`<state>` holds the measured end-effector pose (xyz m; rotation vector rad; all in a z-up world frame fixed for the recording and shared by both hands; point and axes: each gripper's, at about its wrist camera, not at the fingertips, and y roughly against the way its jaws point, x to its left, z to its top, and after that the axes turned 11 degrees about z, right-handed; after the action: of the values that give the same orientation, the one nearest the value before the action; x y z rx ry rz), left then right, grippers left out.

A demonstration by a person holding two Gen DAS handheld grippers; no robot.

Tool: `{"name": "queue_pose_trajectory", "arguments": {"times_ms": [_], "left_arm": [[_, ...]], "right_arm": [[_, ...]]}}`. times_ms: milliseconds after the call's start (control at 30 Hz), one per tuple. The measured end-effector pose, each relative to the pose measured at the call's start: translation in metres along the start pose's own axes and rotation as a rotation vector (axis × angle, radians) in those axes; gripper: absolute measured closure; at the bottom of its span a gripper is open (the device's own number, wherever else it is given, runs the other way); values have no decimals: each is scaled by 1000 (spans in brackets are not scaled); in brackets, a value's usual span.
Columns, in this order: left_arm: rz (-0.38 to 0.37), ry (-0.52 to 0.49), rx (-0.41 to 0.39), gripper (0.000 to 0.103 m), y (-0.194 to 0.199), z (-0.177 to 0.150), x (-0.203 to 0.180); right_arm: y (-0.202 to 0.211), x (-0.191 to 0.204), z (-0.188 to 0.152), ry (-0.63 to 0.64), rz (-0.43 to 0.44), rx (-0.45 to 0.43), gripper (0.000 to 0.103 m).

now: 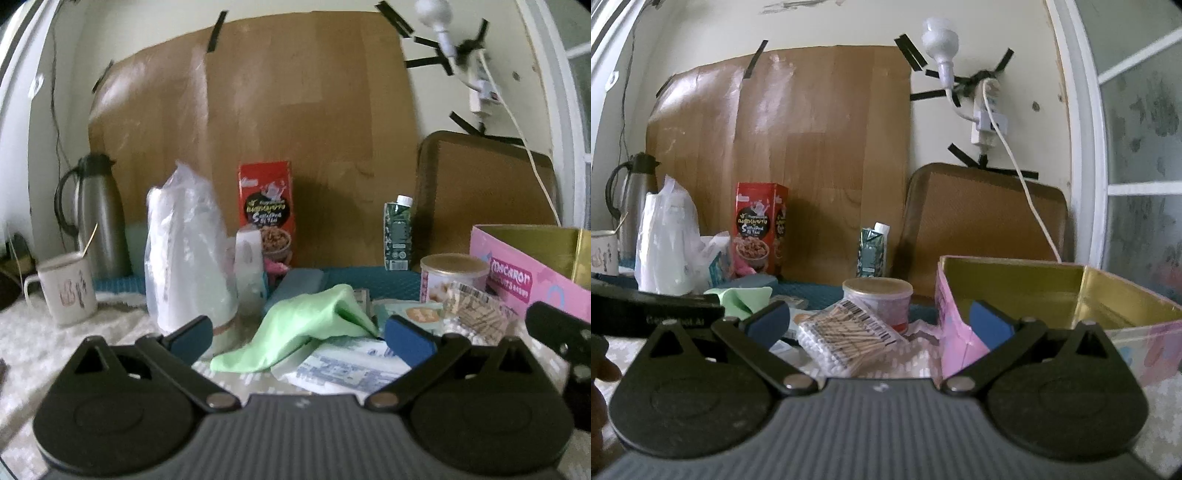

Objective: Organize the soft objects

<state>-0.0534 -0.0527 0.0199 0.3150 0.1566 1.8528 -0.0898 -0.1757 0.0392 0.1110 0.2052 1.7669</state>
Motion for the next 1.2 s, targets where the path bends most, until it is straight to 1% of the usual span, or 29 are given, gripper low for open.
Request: {"name": "queue_pose_trajectory", "arguments": {"times_ms": [100, 200, 267, 433, 633, 767, 867, 967, 1067, 1100, 1200], "left_arm": [[-6, 4, 30, 0, -5, 1, 2], [-19, 50, 87, 0, -15, 1, 11], [-22, 77, 103, 0, -17, 0, 16], [-28, 80, 106, 0, -18, -1, 16], [-55, 98, 110, 0, -19, 0, 20], [-84, 122, 129, 0, -21, -1, 22], [-75, 151, 135, 0, -22, -2, 24], [-72, 169, 147, 0, -23, -2, 26], [-70, 170, 135, 0, -21, -2, 26], [-72, 169, 124, 0, -19, -2, 27], [-71, 149, 103, 0, -16, -1, 24]], "right_arm": [[0, 0, -1, -13, 10, 4, 0], [-1, -2, -1, -28, 28, 26, 0], [-3, -5, -2, -41, 37, 42, 0], [-4, -8, -2, -64, 32, 57, 0], [2, -9, -3, -69, 35, 29, 0], [2, -12, -2, -86, 58, 17, 0], [3, -14, -2, -103, 92, 8, 0], [-4, -16, -1, -116, 149, 48, 0], [-13, -17, -2, -140, 127, 103, 0], [-13, -19, -3, -148, 123, 108, 0], [-6, -22, -4, -169, 139, 71, 0]]}}
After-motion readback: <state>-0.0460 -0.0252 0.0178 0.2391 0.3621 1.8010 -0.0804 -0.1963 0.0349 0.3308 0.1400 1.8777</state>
